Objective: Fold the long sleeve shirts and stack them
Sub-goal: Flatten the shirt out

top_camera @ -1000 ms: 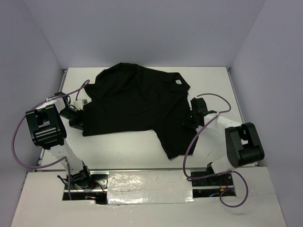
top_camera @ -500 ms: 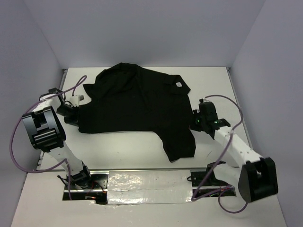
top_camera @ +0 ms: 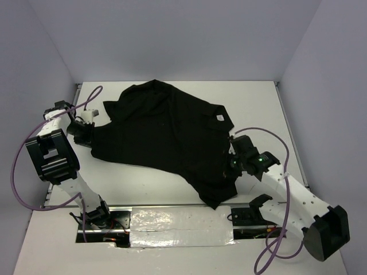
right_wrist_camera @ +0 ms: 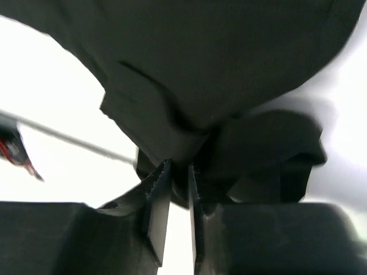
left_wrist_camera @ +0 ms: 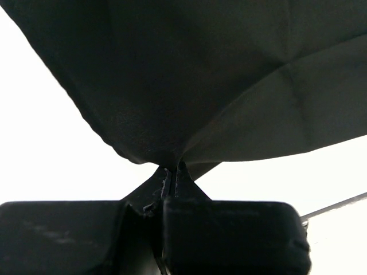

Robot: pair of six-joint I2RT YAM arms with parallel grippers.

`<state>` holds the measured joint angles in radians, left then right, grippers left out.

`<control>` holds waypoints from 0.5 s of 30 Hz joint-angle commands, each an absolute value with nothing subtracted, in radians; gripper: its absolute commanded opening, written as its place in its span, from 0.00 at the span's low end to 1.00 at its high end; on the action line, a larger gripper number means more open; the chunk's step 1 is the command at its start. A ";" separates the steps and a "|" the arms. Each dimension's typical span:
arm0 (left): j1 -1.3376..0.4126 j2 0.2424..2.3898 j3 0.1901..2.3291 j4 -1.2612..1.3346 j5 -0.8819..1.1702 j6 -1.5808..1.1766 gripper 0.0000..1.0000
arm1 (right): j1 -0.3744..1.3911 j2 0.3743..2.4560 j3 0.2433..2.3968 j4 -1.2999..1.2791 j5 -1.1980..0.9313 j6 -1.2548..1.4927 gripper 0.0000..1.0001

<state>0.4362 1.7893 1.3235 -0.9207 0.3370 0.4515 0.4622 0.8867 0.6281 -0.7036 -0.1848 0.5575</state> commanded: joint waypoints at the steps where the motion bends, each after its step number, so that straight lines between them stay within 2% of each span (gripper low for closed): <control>1: 0.446 1.778 1.350 -0.956 0.313 0.495 0.00 | 0.494 0.949 0.640 -0.856 -0.311 0.600 0.27; 2: 0.446 1.776 1.350 -0.965 0.307 0.500 0.00 | 0.494 0.962 0.640 -0.871 -0.336 0.582 0.32; 5: 0.454 1.769 1.342 -0.969 0.291 0.518 0.00 | 0.456 0.912 0.687 -0.907 -0.333 0.551 0.56; 6: 0.454 1.769 1.341 -0.977 0.285 0.528 0.00 | 0.430 0.894 0.731 -0.907 -0.321 0.525 0.74; 8: 0.456 1.769 1.335 -0.986 0.279 0.535 0.00 | 0.303 0.871 0.796 -0.876 -0.305 0.490 0.83; 10: 0.456 1.769 1.328 -0.994 0.272 0.543 0.00 | 0.183 0.888 0.834 -0.806 -0.314 0.451 0.84; 12: 0.454 1.760 1.310 -0.999 0.267 0.557 0.00 | 0.146 0.961 0.893 -0.729 -0.313 0.430 0.77; 13: 0.456 1.752 1.296 -1.002 0.259 0.560 0.00 | 0.121 1.048 0.914 -0.659 -0.290 0.414 0.69; 14: 0.457 1.746 1.289 -1.002 0.252 0.564 0.00 | 0.114 1.096 0.970 -0.628 -0.278 0.410 0.52; 15: 0.457 1.741 1.281 -1.000 0.247 0.572 0.00 | 0.106 1.153 1.001 -0.599 -0.267 0.403 0.45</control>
<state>0.4496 1.7874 1.3022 -0.9623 0.2657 0.5282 0.1322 1.0203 0.9115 -0.7658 -0.2966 0.4568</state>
